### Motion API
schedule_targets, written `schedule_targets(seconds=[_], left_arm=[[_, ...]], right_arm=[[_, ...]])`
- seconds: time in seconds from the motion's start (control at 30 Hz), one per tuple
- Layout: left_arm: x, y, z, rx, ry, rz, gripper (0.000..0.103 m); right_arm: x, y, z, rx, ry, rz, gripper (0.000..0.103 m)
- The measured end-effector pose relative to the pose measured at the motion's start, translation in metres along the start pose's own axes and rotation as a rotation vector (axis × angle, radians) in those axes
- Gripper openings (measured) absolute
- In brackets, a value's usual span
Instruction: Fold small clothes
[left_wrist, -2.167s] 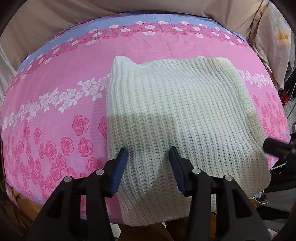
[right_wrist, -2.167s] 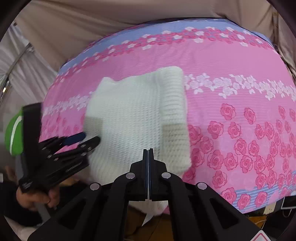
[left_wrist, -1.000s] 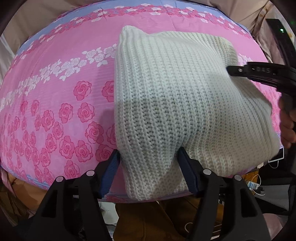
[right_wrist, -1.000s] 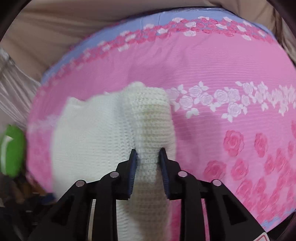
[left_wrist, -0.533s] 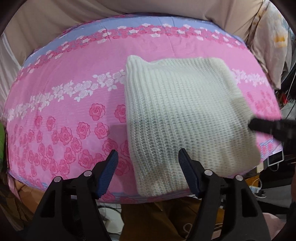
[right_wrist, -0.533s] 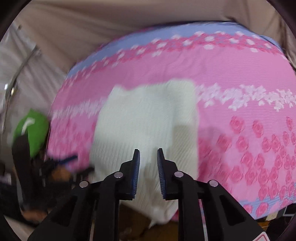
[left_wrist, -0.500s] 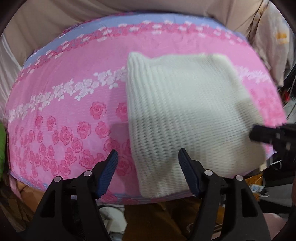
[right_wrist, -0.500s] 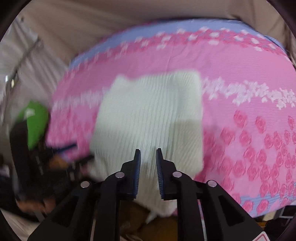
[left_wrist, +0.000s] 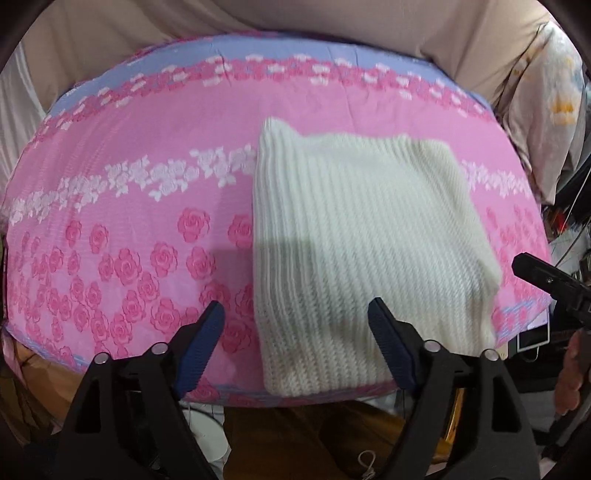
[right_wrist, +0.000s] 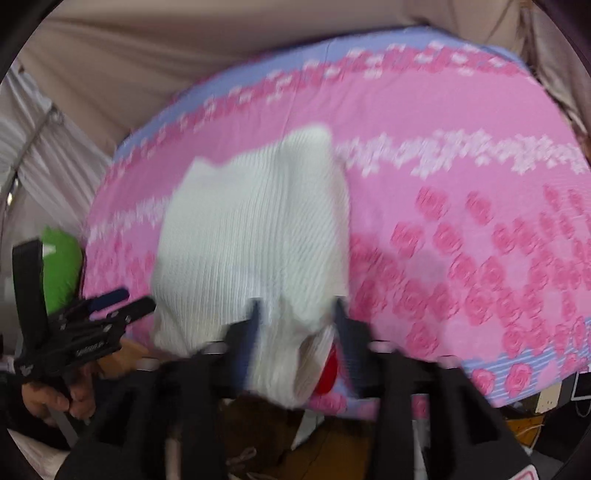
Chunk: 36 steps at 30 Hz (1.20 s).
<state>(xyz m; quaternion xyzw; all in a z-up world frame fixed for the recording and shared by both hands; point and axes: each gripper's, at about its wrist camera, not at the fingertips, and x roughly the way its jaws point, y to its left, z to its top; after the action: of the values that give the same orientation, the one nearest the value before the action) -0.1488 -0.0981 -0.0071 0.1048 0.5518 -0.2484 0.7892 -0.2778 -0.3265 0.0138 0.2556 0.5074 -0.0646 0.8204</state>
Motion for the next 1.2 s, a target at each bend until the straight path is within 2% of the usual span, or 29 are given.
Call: schedule_targets(seconds=[0.07,0.27,0.5,0.6,0.67,0.77,0.9,1.0,1.07,1.17,1.2], left_arm=[[-0.003,-0.007,0.012,0.014,-0.027,0.013,0.078],[-0.003,-0.033,0.028,0.065,-0.056,0.041,0.081],[0.029,-0.024,0.034,0.033,0.005,0.06,0.082],[0.043,-0.012,0.036,-0.004,0.029,0.035,0.083],[0.054,-0.005,0.037,-0.03,0.047,0.026,0.086],[0.073,0.012,0.036,-0.096,0.078,-0.042,0.093],[0.088,0.033,0.032,-0.215,0.112,-0.194,0.094],[0.098,0.044,0.027,-0.281,0.128,-0.275,0.096],[0.098,0.047,0.025,-0.302,0.117,-0.303,0.097],[0.098,0.044,0.024,-0.284,0.117,-0.304,0.098],[0.099,0.042,0.025,-0.279,0.121,-0.31,0.098]], right_arm=[[0.003,-0.008,0.014,0.028,-0.029,-0.007,0.063],[0.031,-0.006,0.033,0.082,0.003,-0.014,0.063],[0.061,-0.007,0.032,0.104,0.067,-0.024,0.066],[0.077,-0.014,0.031,0.124,0.102,-0.033,0.068],[0.085,-0.019,0.029,0.14,0.114,-0.029,0.073],[0.097,-0.03,0.026,0.192,0.137,0.015,0.079],[0.106,-0.043,0.023,0.278,0.153,0.114,0.084],[0.106,-0.042,0.024,0.279,0.148,0.132,0.086],[0.107,-0.04,0.024,0.273,0.146,0.145,0.086],[0.117,-0.036,0.025,0.319,0.173,0.265,0.087],[0.118,-0.032,0.024,0.33,0.165,0.26,0.088]])
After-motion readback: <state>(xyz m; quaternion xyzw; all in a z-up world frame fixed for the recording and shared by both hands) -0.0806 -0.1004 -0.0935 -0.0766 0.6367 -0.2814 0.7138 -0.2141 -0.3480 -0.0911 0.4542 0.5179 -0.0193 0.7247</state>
